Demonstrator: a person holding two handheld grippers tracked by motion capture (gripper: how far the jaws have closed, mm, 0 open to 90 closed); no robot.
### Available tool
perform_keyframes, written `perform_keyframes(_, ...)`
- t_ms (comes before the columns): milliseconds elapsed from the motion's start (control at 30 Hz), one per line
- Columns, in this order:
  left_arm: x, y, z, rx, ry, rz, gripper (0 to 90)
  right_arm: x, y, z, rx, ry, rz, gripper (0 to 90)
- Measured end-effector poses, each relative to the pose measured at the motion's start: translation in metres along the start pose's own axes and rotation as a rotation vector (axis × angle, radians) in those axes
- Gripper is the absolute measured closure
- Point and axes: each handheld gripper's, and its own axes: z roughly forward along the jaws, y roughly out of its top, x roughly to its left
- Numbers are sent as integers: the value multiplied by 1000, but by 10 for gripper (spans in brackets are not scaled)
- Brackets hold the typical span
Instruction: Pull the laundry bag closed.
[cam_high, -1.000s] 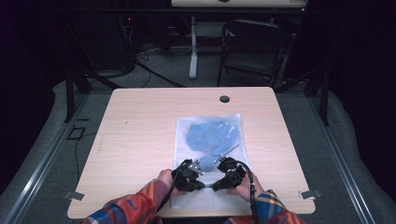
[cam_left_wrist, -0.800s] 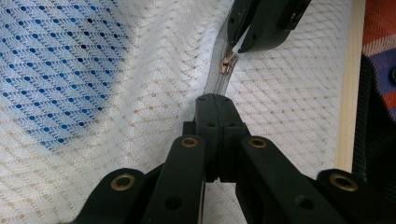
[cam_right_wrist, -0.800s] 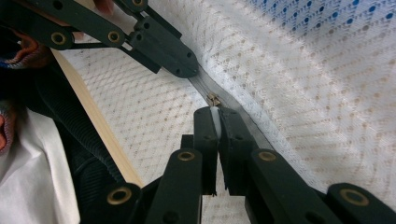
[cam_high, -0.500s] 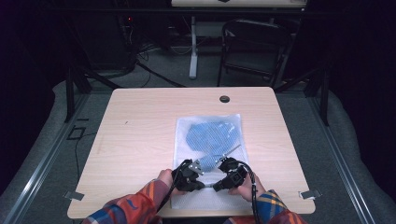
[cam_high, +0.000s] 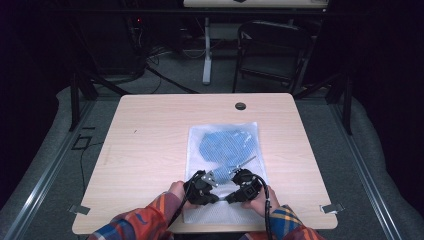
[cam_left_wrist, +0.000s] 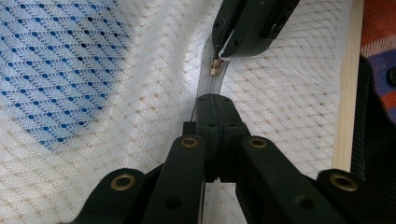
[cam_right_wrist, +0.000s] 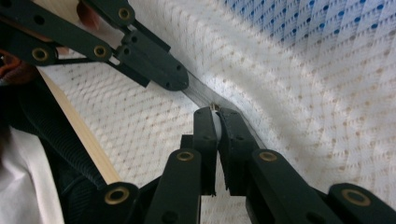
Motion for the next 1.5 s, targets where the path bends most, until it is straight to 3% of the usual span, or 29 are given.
perform_keyframes(567,0,1,0,7,5,9,900,-3,1,4,-4,-1,17,870)
perform_keyframes(733,0,1,0,9,4,15,900,-5,1,-4,17,-11,2,871)
perform_keyframes(767,0,1,0,7,2,15,900,-5,0,-4,-2,-9,18,871)
perform_keyframes(1167,1,1,0,7,-2,17,900,-13,-6,-16,10,-12,30,871)
perform_keyframes(1233,0,1,0,7,-2,16,900,-15,-9,-17,0,-14,52,870)
perform_keyframes(1367,1,1,0,6,-3,17,900,-20,-15,-21,3,-6,63,870)
perform_keyframes(1500,0,1,0,7,-2,17,900,-22,-17,-22,30,-27,51,870)
